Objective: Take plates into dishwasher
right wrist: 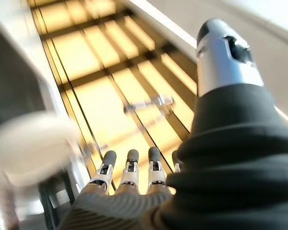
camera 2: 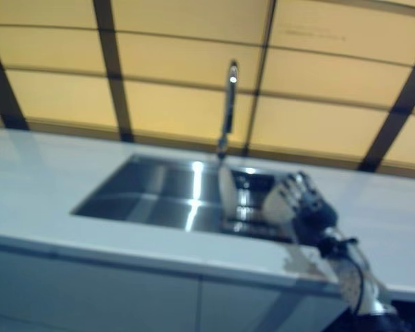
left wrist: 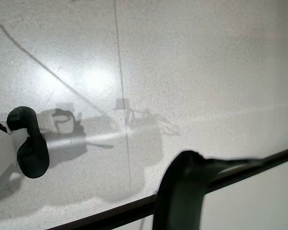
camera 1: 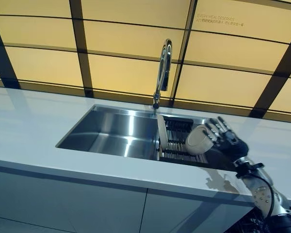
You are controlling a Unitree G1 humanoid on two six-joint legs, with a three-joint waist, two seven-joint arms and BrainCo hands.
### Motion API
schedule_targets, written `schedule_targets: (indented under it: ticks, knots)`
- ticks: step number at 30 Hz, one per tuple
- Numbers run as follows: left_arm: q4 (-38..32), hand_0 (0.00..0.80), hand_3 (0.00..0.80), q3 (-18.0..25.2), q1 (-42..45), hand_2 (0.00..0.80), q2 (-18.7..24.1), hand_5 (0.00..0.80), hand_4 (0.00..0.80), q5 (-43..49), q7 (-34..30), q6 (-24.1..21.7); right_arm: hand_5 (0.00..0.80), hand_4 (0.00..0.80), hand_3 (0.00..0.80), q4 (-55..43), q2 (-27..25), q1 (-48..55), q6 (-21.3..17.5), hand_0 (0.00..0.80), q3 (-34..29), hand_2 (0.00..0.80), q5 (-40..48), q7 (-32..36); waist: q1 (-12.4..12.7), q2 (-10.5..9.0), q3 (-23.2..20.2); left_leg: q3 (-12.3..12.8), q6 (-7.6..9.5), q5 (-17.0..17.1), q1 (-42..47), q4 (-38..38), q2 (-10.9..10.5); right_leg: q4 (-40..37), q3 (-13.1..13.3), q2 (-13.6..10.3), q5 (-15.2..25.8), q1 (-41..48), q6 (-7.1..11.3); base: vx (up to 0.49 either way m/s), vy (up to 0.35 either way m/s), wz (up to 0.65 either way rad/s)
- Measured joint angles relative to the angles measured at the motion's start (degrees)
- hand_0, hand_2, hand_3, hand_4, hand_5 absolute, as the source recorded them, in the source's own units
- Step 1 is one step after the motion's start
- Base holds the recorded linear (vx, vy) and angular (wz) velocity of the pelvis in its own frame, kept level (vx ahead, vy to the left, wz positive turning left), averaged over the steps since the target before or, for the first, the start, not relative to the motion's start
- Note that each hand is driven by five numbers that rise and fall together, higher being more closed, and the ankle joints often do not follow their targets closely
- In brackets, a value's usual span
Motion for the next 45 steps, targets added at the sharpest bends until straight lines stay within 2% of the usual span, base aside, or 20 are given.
schedule_targets:
  ticks: [7, 12, 13, 14, 15, 16, 18, 20, 22, 23, 24, 25, 26, 28, 29, 30, 31, 36, 39, 45]
  knots:
    - [0.0, 0.000, 0.000, -0.1, -0.8, 0.000, 0.0, 0.000, 0.000, -0.1, 0.1, 0.0, 0.000, 0.000, 0.000, 5.8, -6.4, -3.0, -1.7, 0.000, -0.1, 0.000, -3.6, -8.6, -0.2, 0.01, 0.1, 0.6, -0.05, -0.1, 0.2, 0.0, 0.3, 0.1, 0.1, 0.1, 0.1, -0.1, 0.18, 0.015, 0.028, -0.06]
    - [0.1, 0.000, 0.000, -1.2, -2.8, 0.000, 0.0, 0.000, 0.000, -0.1, 0.1, 0.1, 0.000, 0.000, 0.000, 12.0, -11.0, -11.2, -4.3, 0.000, 0.7, 0.000, -12.3, -18.3, 0.0, 0.51, 1.1, 1.3, -0.02, -0.1, 0.5, -0.1, 0.7, 3.2, 0.1, 0.3, 0.1, -1.5, 0.58, -0.003, 0.054, -0.09]
    - [0.3, 0.000, 0.000, -1.3, -3.3, 0.000, 0.0, 0.000, 0.000, -0.1, 0.1, 0.1, 0.000, 0.000, 0.000, 13.3, -11.5, -12.8, -5.1, 0.000, 0.8, 0.000, -13.7, -20.2, 0.2, 0.97, 1.5, 1.7, 0.01, -0.1, 0.5, -0.1, 1.3, 5.6, -0.1, 0.6, 0.2, -2.9, 1.61, 0.001, 0.033, -0.27]
    - [0.8, 0.000, 0.000, -2.3, -3.9, 0.000, 0.1, 0.000, 0.000, -0.1, 0.1, 0.2, 0.000, 0.000, 0.000, 15.1, -12.3, -15.7, -6.7, 0.000, 1.3, 0.000, -17.5, -24.0, 0.3, 2.78, 2.6, 2.1, 0.06, -0.1, -0.2, 0.0, 3.6, 13.7, -0.4, 1.5, 0.9, -7.3, 5.74, 0.054, -0.013, -0.18]
    - [0.9, 0.000, 0.000, -2.3, -4.0, 0.000, 0.1, 0.000, 0.000, -0.1, 0.1, 0.2, 0.000, 0.000, 0.000, 15.1, -13.2, -16.0, -7.4, 0.000, 2.0, 0.000, -19.8, -25.8, 0.4, 3.28, 2.9, 2.1, 0.06, -0.1, -0.2, 0.0, 4.1, 17.2, -0.8, 1.0, 0.4, -9.3, 6.95, 0.112, -0.075, -0.03]
    - [0.6, 0.000, 0.000, -2.3, -4.3, 0.000, 0.2, 0.000, 0.000, -0.2, 0.1, 0.4, 0.000, 0.000, 0.000, 15.1, -14.5, -16.0, -8.2, 0.000, 2.8, 0.000, -24.9, -28.5, 0.0, 3.33, 3.0, 2.2, 0.15, -0.1, 0.0, 0.2, 4.1, 19.5, -1.5, -1.3, -0.7, -10.8, 7.31, 0.118, -0.107, 0.03]
    - [0.6, 0.000, 0.000, -2.3, -4.2, 0.000, 0.2, 0.000, 0.000, -0.4, 0.1, 1.0, 0.000, 0.000, 0.000, 15.0, -15.4, -16.1, -8.7, 0.000, 2.9, 0.000, -30.9, -31.1, 0.1, 3.49, 3.1, 2.2, 0.25, 0.0, 0.2, 0.3, 4.0, 17.4, -1.6, -4.4, -0.8, -11.0, 7.46, 0.078, -0.079, -0.01]
    - [0.1, 0.000, 0.000, -2.3, -4.8, 0.000, 0.2, 0.000, 0.000, -0.7, 0.1, 2.1, 0.000, 0.000, 0.000, 15.0, -17.3, -16.9, -9.2, 0.000, 3.5, 0.000, -38.1, -33.9, 0.0, 3.75, 3.4, 1.5, 0.27, 0.0, -0.1, 0.3, 3.9, 11.5, -1.4, -7.4, -0.1, -11.0, 8.52, 0.054, -0.060, 0.10]
    - [-1.2, 0.000, 0.000, -2.3, -4.6, 0.000, 0.6, 0.000, 0.000, -0.8, 0.1, 2.7, 0.000, 0.000, 0.000, 14.7, -18.5, -16.9, -9.1, 0.000, 3.8, 0.000, -42.5, -34.9, 0.0, 3.43, 3.3, 0.5, 0.15, 0.1, 0.1, 0.3, 3.7, 5.6, -1.1, -8.0, 0.6, -10.3, 9.06, 0.047, -0.067, 0.21]
    - [-1.5, 0.000, 0.000, -2.3, -4.7, 0.000, 0.6, 0.000, 0.000, -0.9, 0.1, 3.2, 0.000, 0.000, 0.000, 14.3, -19.0, -17.0, -8.9, 0.000, 4.0, 0.000, -44.5, -35.5, 0.0, 2.77, 3.1, 0.3, -0.92, 0.1, 0.3, 0.2, 3.1, 1.8, -1.1, -7.9, 2.2, -9.0, 9.80, 0.124, -0.096, 0.36]
    - [-2.2, 0.000, 0.000, -2.3, -4.5, 0.000, 0.1, 0.000, 0.000, -2.0, 0.2, 3.8, 0.000, 0.000, 0.000, 14.2, -19.5, -17.9, -8.0, 0.000, 5.7, 0.000, -49.0, -36.2, 0.0, 2.43, 3.0, -0.5, -2.07, -0.3, 1.1, 0.2, 2.8, -1.5, -0.7, -7.7, 8.6, -6.6, 8.12, 0.139, -0.087, 0.34]
    - [-2.4, 0.000, 0.000, -2.4, -4.2, 0.000, -0.4, 0.000, 0.000, -1.7, 0.1, 4.1, 0.000, 0.000, 0.000, 14.6, -20.5, -18.5, -7.1, 0.000, 7.9, 0.000, -54.0, -37.2, 0.1, 2.50, 3.0, -0.8, -2.64, -0.7, 1.6, 0.0, 3.1, -3.1, -0.9, -7.1, 9.6, -5.4, 6.72, 0.156, -0.078, 0.28]
    - [-2.6, 0.000, 0.000, -3.6, -3.6, 0.000, -1.2, 0.000, 0.000, -1.6, -0.1, 4.1, 0.000, 0.000, 0.000, 14.5, -22.7, -19.1, -5.8, 0.000, 11.9, 0.000, -62.1, -38.3, 0.1, 3.12, 2.5, -1.0, -3.35, -1.0, 1.8, 0.1, 3.9, -5.4, -1.2, -6.1, 10.2, -3.8, 6.27, 0.098, -0.029, 0.08]
    - [-2.6, 0.000, 0.000, -4.5, -2.6, 0.000, -2.2, 0.000, 0.000, -1.6, -0.1, 4.1, 0.000, 0.000, 0.000, 14.4, -25.0, -20.2, -5.1, 0.000, 14.8, 0.000, -72.7, -40.2, 0.3, 3.40, 2.2, -1.1, -4.56, -1.3, 1.7, 0.2, 4.6, -7.6, -1.7, -4.9, 10.9, -2.9, 5.45, 0.095, -0.016, 0.02]
    - [-2.6, 0.000, 0.000, -4.5, -2.4, 0.000, -2.3, 0.000, 0.000, -1.6, -0.1, 4.1, 0.000, 0.000, 0.000, 14.3, -25.5, -20.4, -4.8, 0.000, 15.4, 0.000, -74.6, -40.7, 0.3, 3.40, 2.2, -1.1, -4.83, -1.4, 1.7, 0.2, 4.7, -7.6, -1.7, -4.7, 11.0, -2.9, 5.36, 0.081, -0.017, -0.01]
    - [-2.6, 0.000, 0.000, -4.5, -1.9, 0.000, -2.9, 0.000, 0.000, -1.6, -0.1, 4.3, 0.000, 0.000, 0.000, 14.3, -27.4, -20.9, -4.4, 0.000, 16.8, 0.000, -81.9, -42.6, 0.3, 3.42, 2.2, -1.1, -5.15, -1.6, 1.8, 0.2, 5.3, -7.6, -1.8, -4.2, 11.0, -2.8, 4.91, 0.044, -0.012, -0.01]
    - [-2.6, 0.000, 0.000, -4.5, -1.9, 0.000, -2.9, 0.000, 0.000, -1.6, -0.1, 4.3, 0.000, 0.000, 0.000, 14.3, -27.4, -20.9, -4.4, 0.000, 16.8, 0.000, -81.9, -42.6, 0.3, 3.42, 2.2, -1.1, -5.15, -1.6, 1.8, 0.2, 5.3, -7.6, -1.8, -4.2, 11.0, -2.8, 4.91, 0.041, -0.018, -0.02]
    - [-4.2, 0.000, 0.000, -4.5, -2.3, 0.000, -2.6, 0.000, 0.000, -1.6, 0.0, 4.5, 0.000, 0.000, 0.000, 13.1, -31.5, -22.9, -3.1, 0.000, 20.7, 0.000, -98.2, -47.6, 0.3, 2.94, 2.0, -1.2, -5.46, -2.0, 1.7, 0.1, 5.3, -7.6, -2.1, -4.2, 10.8, -2.6, 4.88, 0.027, -0.026, 0.04]
    - [-4.6, 0.000, 0.000, -4.6, -2.4, 0.000, -1.3, 0.000, 0.000, -1.6, -0.4, 4.6, 0.000, 0.000, 0.000, 13.2, -31.4, -22.2, -2.3, 0.000, 20.7, 0.000, -94.1, -45.8, 0.1, 2.12, 1.9, -1.5, -4.99, -1.9, 1.3, 0.1, 4.7, -7.5, -2.4, -5.0, 10.3, -3.0, 5.35, -0.066, -0.015, 0.06]
    - [-4.6, 0.000, 0.000, -4.6, -2.3, 0.000, 1.1, 0.000, 0.000, -1.5, -1.4, 4.7, 0.000, 0.000, 0.000, 13.8, -26.4, -18.2, 1.1, 0.000, 18.3, 0.000, -62.9, -29.2, 0.1, 1.40, 1.8, -1.5, -4.09, -1.7, -0.6, 0.2, 3.9, -6.4, -2.3, -5.9, 10.2, -5.3, 5.49, -0.049, -0.001, 0.01]
